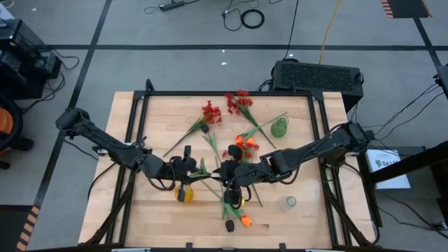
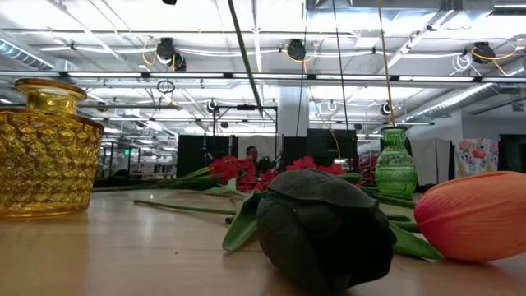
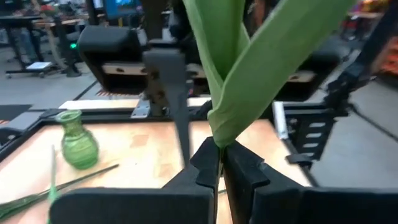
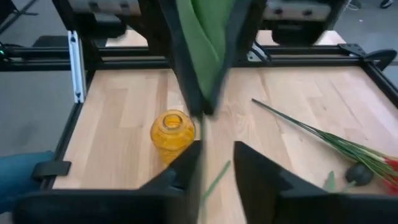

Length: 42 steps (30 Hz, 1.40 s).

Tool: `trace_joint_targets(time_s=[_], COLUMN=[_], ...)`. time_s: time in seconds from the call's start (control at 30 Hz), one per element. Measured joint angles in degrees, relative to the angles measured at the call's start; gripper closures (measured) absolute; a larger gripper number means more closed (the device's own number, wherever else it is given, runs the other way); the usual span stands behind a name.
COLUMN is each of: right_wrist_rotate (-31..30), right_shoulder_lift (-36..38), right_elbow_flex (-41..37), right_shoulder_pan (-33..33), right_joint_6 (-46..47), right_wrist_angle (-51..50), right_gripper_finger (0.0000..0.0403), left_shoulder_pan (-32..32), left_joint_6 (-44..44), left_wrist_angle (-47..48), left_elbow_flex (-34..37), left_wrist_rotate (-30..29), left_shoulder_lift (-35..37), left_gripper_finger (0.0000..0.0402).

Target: Sort flowers into vase by color

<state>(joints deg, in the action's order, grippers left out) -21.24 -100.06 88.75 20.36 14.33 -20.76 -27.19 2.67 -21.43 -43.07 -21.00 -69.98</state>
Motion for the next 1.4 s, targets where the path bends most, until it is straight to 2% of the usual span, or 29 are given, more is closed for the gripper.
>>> trace_joint_targets(time_s=[0.2,0.37,0.6,0.77,0.9,1.23,1.4], right_wrist_rotate=[-0.30,-0.28,0.13,0.11,0.11,0.11,0.11], right_shoulder_lift=[3.74,6.18,6.61,6.61,6.61,6.61,6.61], right_elbow_flex=[0.00,0.00,0.00,0.00,0.00,0.00,0.00], right_shoulder_pan=[1.69,3.50,5.44,5.42,5.42,5.42,5.48], right_joint_6=[1.01,1.73,1.19,1.11,1.09,1.33,1.43], right_wrist_angle=[-5.02,-9.17,-10.89,-10.85,-11.00,-11.12,-11.14], right_gripper_finger=[0.0231,0.0201,0.0202,0.0212,0.0220,0.0236,0.0237], left_shoulder_pan=[-3.06,-7.40,-12.54,-14.41,-15.61,-20.62,-23.72], left_joint_6=[3.73,10.33,10.59,15.02,17.82,18.06,18.80], left_wrist_angle=[6.19,13.20,17.26,29.88,32.89,33.15,34.97], left_elbow_flex=[0.00,0.00,0.00,0.00,1.73,2.97,2.97], left_wrist_rotate=[1.02,-1.53,-6.26,-10.74,-14.23,-14.26,-19.54], left_shoulder_lift=[6.10,11.98,20.53,26.14,28.78,29.90,29.95], left_gripper_finger=[0.0384,0.0384,0.0384,0.0384,0.0384,0.0384,0.0384])
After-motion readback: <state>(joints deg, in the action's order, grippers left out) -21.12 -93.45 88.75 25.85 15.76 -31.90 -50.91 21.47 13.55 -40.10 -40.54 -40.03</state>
